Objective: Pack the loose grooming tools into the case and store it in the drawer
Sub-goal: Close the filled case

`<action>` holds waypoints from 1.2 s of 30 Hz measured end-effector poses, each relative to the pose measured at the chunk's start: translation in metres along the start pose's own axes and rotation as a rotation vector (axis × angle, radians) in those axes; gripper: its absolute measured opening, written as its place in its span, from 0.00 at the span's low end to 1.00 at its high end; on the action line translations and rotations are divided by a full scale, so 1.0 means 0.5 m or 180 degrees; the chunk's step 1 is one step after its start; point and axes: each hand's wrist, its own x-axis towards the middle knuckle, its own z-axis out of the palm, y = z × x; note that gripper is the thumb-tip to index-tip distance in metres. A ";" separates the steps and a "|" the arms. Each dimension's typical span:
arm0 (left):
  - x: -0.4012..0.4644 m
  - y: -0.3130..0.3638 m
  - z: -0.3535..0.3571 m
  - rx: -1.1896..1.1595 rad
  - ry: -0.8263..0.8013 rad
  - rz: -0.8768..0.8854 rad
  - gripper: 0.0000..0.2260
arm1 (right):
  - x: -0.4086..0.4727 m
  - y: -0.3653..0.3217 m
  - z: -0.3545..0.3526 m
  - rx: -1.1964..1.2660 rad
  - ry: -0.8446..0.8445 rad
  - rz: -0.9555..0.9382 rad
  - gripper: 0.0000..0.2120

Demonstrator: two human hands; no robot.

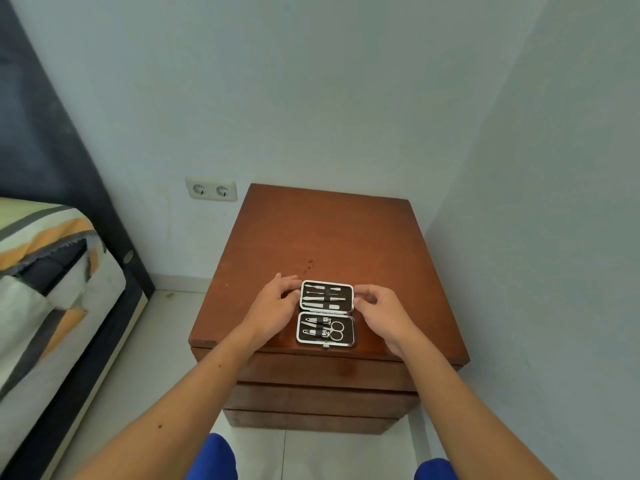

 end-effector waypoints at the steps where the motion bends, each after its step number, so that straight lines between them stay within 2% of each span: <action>1: -0.007 0.006 0.003 -0.0218 0.0018 -0.0042 0.15 | -0.001 0.001 -0.004 0.0155 0.0001 0.0036 0.10; 5: -0.045 0.022 0.008 -0.0749 0.0158 -0.0231 0.14 | -0.024 0.001 -0.016 0.0464 0.0033 0.0002 0.10; 10: -0.101 0.023 0.013 -0.0682 0.0190 -0.0134 0.17 | -0.075 0.010 -0.018 0.0278 0.0167 -0.0356 0.14; 16: -0.168 0.001 0.039 -0.0773 0.0146 -0.0096 0.26 | -0.133 0.051 0.004 0.0122 0.0321 -0.0725 0.17; 20: -0.203 -0.015 0.049 -0.0764 0.0173 -0.0116 0.26 | -0.168 0.076 0.018 -0.0092 0.0387 -0.0924 0.19; 23: -0.218 -0.021 0.052 -0.0477 0.0169 -0.0110 0.25 | -0.192 0.091 0.028 -0.0633 0.0434 -0.1120 0.19; 30: -0.226 -0.019 0.062 0.0849 0.0104 0.0143 0.28 | -0.210 0.117 0.030 -0.1474 0.0139 -0.1235 0.27; 33: -0.227 -0.015 0.066 0.1235 0.0080 0.0234 0.29 | -0.212 0.121 0.030 -0.1526 0.0131 -0.1268 0.27; 36: -0.226 -0.007 0.067 0.1410 0.0124 0.0285 0.29 | -0.201 0.109 0.022 -0.1332 0.0255 -0.1334 0.22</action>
